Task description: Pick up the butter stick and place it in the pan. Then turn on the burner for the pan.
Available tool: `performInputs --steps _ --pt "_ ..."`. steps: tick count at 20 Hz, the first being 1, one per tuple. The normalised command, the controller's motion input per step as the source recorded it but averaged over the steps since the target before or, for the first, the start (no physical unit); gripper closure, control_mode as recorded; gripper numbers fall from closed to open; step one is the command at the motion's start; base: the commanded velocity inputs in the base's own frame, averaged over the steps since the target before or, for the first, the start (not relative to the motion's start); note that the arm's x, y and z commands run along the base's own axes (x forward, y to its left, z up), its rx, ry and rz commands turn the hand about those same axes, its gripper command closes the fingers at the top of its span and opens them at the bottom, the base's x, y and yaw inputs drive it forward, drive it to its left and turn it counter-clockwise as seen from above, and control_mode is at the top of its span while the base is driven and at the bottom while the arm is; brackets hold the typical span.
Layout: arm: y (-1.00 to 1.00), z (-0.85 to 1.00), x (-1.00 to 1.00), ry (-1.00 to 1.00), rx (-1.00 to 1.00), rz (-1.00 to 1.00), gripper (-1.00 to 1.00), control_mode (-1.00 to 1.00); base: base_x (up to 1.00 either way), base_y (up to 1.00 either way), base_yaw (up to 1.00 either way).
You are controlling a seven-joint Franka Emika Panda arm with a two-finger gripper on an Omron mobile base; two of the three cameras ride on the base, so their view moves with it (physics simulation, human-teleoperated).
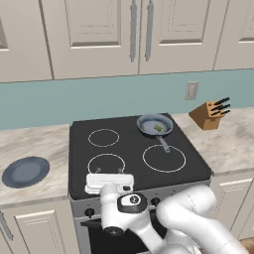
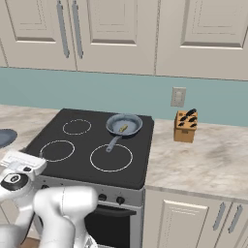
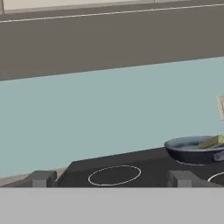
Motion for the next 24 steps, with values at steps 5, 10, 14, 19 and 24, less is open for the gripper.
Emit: performInputs --steps 5,10,14,19,24 --pt "0.02 -0.2 -0.47 -0.02 0.0 0.0 -1.0 -1.0 0.0 0.0 0.0" --pt "0.08 -0.16 -0.42 0.0 0.0 0.0 -1.0 -1.0 0.0 0.0 0.0" --pt "0.04 -0.09 -0.33 0.0 0.0 0.0 -1.0 -1.0 0.0 0.0 0.0" --pt "0.0 -0.12 -0.23 0.0 0.0 0.0 -1.0 -1.0 0.0 0.0 0.0" --pt "0.0 -0.13 -0.1 0.0 0.0 0.0 -1.0 -1.0 0.0 0.0 0.0"
